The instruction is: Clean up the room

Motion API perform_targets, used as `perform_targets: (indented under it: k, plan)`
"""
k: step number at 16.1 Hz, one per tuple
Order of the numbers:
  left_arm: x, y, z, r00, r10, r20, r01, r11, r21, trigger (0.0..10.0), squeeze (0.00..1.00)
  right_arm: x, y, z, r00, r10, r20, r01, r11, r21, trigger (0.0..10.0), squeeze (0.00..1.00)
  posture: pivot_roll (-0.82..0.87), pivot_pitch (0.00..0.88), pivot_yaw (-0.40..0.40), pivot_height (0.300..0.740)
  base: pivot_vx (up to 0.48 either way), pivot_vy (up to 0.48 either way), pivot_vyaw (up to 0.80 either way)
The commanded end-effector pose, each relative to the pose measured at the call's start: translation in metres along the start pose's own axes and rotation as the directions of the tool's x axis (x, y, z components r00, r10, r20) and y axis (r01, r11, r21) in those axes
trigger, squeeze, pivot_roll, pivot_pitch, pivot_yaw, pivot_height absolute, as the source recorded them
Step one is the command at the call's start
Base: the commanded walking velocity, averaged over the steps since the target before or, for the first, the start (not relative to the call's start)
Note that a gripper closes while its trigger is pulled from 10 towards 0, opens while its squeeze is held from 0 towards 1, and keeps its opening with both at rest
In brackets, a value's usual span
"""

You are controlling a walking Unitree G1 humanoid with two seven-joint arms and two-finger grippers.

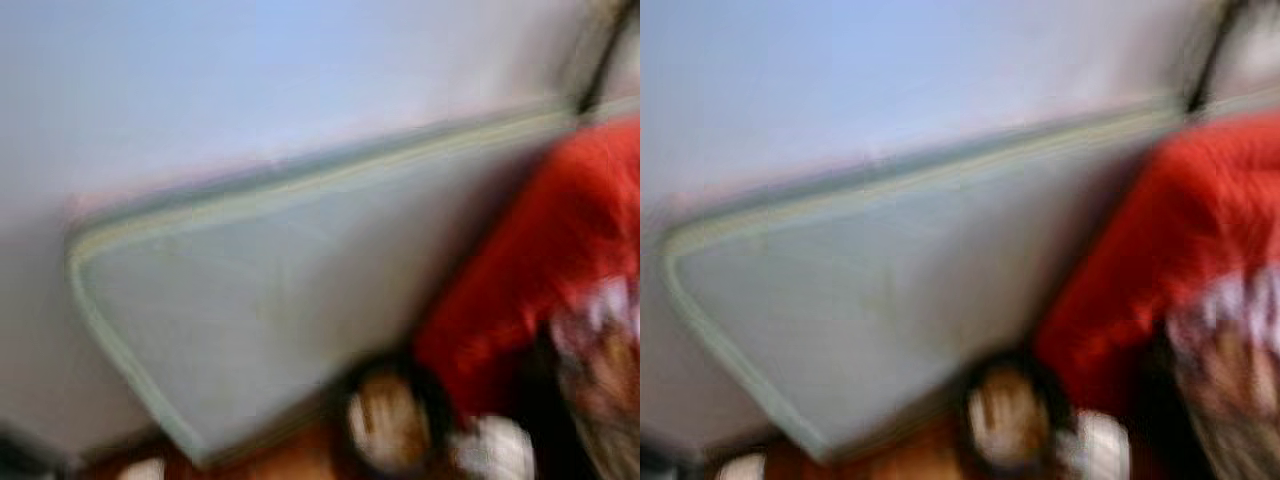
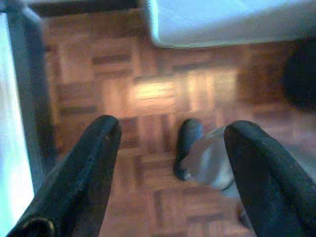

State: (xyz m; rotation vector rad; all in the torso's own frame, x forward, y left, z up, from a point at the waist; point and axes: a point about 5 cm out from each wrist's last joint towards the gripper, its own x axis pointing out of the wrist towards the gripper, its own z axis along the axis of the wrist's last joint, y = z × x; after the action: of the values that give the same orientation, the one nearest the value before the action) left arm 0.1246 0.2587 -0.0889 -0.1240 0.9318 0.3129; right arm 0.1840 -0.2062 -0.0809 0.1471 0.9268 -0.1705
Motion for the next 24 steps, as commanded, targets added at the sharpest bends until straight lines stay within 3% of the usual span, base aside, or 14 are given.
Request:
perform_targets:
  k: [1, 6, 9, 10, 12, 17, 21, 24]
  plan:
    - [0.002, -0.008, 0.006, 1.000, -0.021, 0.020, 0.022, 1.000, -0.018, 10.0, 0.00, -0.003, -0.012, -0.007, 1.000, -0.021, -0.022, 0.021, 0.999, -0.035, 10.0, 0.00, 0.06, 0.000, -0.045, 0.720, 0.326, 0.000, 0.00]
    - [-0.002, 0.011, 0.002, 1.000, 0.004, 0.020, -0.003, 0.999, -0.034, 10.0, 0.00, -0.003, -0.011, -0.006, 1.000, -0.023, -0.015, 0.022, 0.999, -0.040, 10.0, 0.00, 0.08, 0.000, -0.053, 0.720, 0.331, 0.000, 0.37]
    - [-0.003, 0.013, 0.003, 0.999, 0.008, 0.032, -0.007, 0.999, -0.031, 10.0, 0.00, -0.001, -0.004, 0.002, 1.000, 0.016, 0.019, -0.015, 0.997, -0.074, 10.0, 0.00, 0.07, 0.000, -0.052, 0.720, 0.086, 0.000, 0.00]
    - [0.000, 0.005, 0.008, 0.999, -0.004, 0.054, 0.005, 1.000, -0.018, 10.0, 0.00, 0.001, 0.005, 0.016, 0.995, 0.060, 0.076, -0.050, 0.991, -0.126, 10.0, 0.00, 0.07, 0.000, -0.051, 0.720, 0.000, 0.000, 0.00]
    - [0.004, -0.007, 0.023, 0.992, -0.024, 0.122, 0.027, 0.999, -0.024, 10.0, 0.00, 0.003, 0.015, 0.031, 0.986, 0.099, 0.134, -0.082, 0.989, -0.124, 10.0, 0.00, 0.08, 0.000, -0.057, 0.720, 0.000, 0.000, 0.00]
    - [0.010, -0.049, 0.084, 0.924, -0.122, 0.362, 0.122, 0.992, 0.023, 10.0, 0.00, 0.004, 0.049, 0.075, 0.942, 0.187, 0.278, -0.146, 0.976, -0.160, 10.0, 0.00, 0.11, 0.032, -0.053, 0.720, 0.000, 0.000, 0.00]
    - [0.005, -0.045, 0.093, 0.878, -0.141, 0.458, 0.138, 0.990, 0.042, 10.0, 0.00, 0.001, 0.047, 0.088, 0.912, 0.131, 0.388, -0.099, 0.990, -0.101, 10.0, 0.00, 0.11, 0.099, -0.041, 0.720, 0.000, 0.000, 0.00]
    - [-0.001, -0.049, 0.090, 0.841, -0.164, 0.516, 0.157, 0.986, 0.058, 10.0, 0.00, -0.002, 0.049, 0.089, 0.882, 0.165, 0.442, -0.112, 0.983, -0.145, 10.0, 0.00, 0.11, 0.132, -0.045, 0.720, 0.000, 0.000, 0.00]
